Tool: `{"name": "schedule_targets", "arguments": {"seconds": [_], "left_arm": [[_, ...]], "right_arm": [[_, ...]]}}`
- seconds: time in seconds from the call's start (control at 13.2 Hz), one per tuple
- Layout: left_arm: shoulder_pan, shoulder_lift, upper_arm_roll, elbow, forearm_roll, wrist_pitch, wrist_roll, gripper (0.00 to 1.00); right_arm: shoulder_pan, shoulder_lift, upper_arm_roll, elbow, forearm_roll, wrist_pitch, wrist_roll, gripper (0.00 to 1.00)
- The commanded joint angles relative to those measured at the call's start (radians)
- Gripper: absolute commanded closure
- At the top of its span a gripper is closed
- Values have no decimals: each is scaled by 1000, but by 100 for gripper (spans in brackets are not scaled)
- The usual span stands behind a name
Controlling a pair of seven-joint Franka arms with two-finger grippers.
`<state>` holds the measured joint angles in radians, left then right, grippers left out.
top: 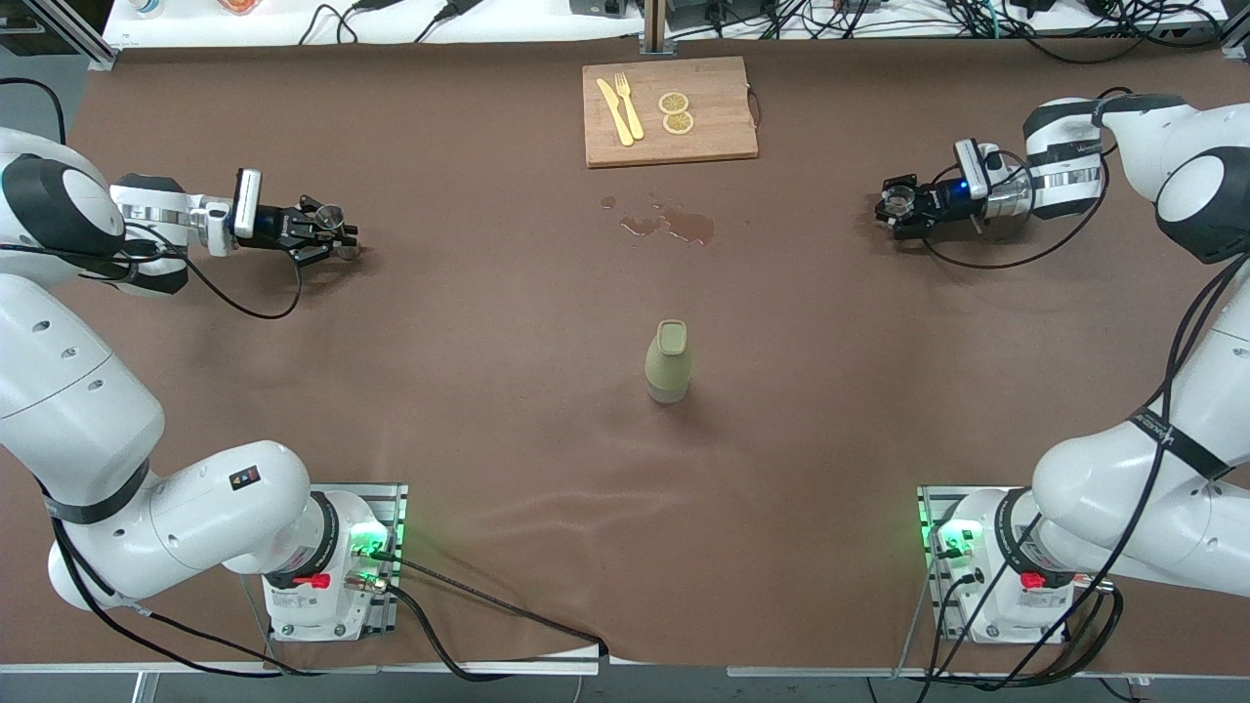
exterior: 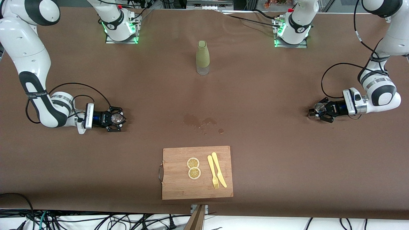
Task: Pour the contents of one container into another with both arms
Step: 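Set the beaker down with the right gripper while the left gripper sets the jigger down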
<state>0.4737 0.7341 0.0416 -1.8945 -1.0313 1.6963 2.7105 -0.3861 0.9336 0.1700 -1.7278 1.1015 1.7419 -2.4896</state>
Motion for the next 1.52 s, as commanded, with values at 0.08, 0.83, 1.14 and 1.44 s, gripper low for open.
{"name": "schedule_targets", "arguments": {"seconds": [0.08,0.83,1.14,1.44], "left_arm": [[26,33,14,54,51,-56,32,100],[26,56,14,60,54,-52,28,14],[28,56,14,60,56,-52,31,9],[26,54,20,60,56,-52,29,1]], "right_arm": [[-11,57,13,48,-20,-7,-31,94],[-22,56,11,67,-43,-22,-15,0],[-52,30,10,67,-78,-28,11,0],[-83,-76,-15,70,-147,-25,75,0]]}}
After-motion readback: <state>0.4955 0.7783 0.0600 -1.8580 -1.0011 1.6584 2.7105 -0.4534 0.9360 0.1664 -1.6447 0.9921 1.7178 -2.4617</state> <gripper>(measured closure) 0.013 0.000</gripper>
